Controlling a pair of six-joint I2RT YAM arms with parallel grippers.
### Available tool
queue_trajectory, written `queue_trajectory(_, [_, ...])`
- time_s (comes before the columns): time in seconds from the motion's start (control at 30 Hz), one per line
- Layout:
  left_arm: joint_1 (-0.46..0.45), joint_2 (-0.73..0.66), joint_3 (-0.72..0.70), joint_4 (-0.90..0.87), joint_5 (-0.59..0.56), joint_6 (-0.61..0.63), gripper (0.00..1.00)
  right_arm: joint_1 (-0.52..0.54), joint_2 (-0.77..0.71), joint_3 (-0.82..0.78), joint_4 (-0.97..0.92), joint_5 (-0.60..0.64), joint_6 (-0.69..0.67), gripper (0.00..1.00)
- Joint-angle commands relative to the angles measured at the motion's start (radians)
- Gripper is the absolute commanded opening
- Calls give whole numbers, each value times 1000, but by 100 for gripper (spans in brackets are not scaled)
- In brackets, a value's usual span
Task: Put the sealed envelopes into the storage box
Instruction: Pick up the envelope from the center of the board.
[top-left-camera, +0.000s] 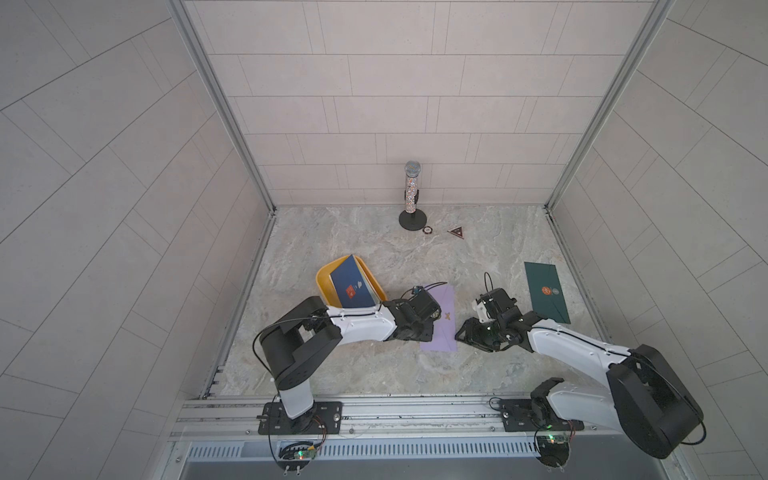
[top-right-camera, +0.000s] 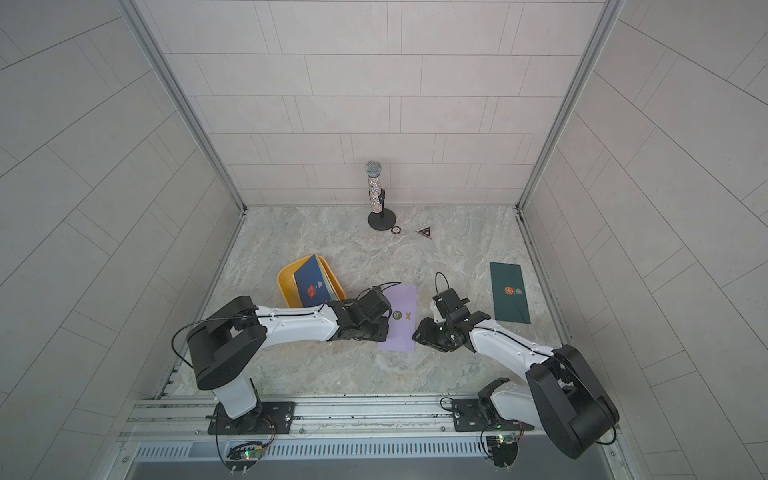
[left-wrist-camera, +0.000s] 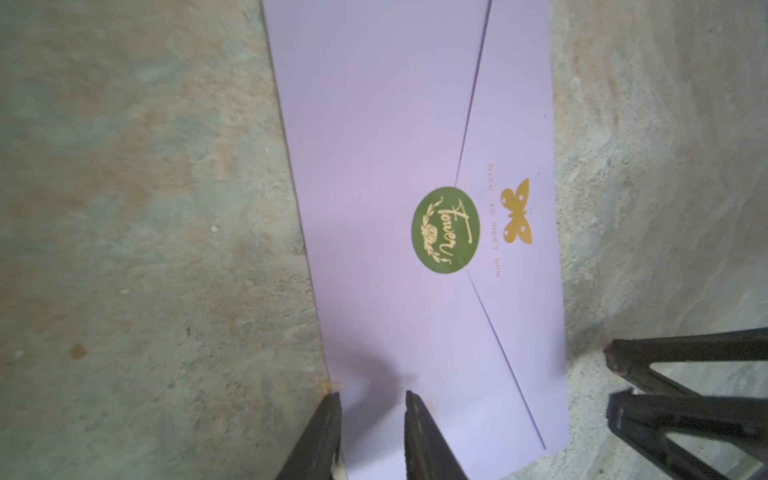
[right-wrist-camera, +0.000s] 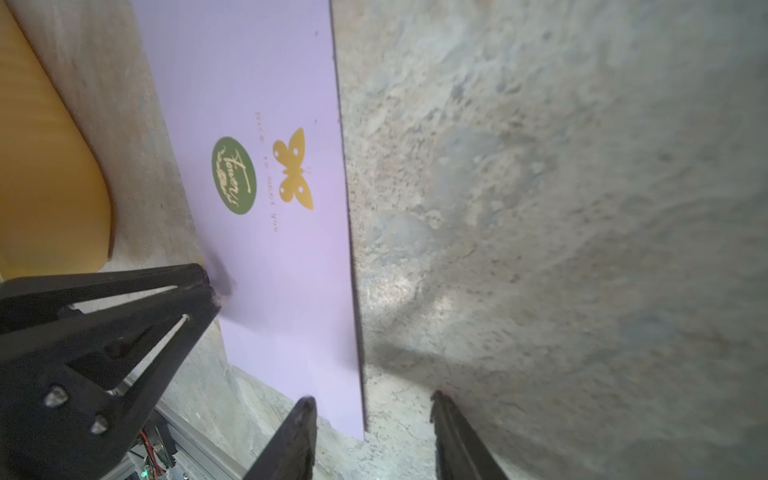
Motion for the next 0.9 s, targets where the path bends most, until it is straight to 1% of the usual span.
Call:
queue_trajectory(0.0, [-16,28,-59,-111,-1,-27,33,31,2,-24,27,4,50,49])
queue_trajectory(0.1, [-24,37,-64,-110,-3,-32,33,41,9,-37,65,-5,72,49])
queue_trajectory(0.27, [-32,45,-64,-110,-7,-34,33,41,42,-61,161,-68,123,49])
queue_trajectory(0.43, [-32,51,-68,-105,-8,-35,33,41,36,-73,225,-104,169,49])
queue_trajectory(0.73, [-35,52,-76,-96,-6,-38,33,33,-49,-98,354,-154,278,50])
queue_trajectory(0.87, [-34,54,-78,-93,-6,-39,33,19,-96,-139,476,-170,366,49])
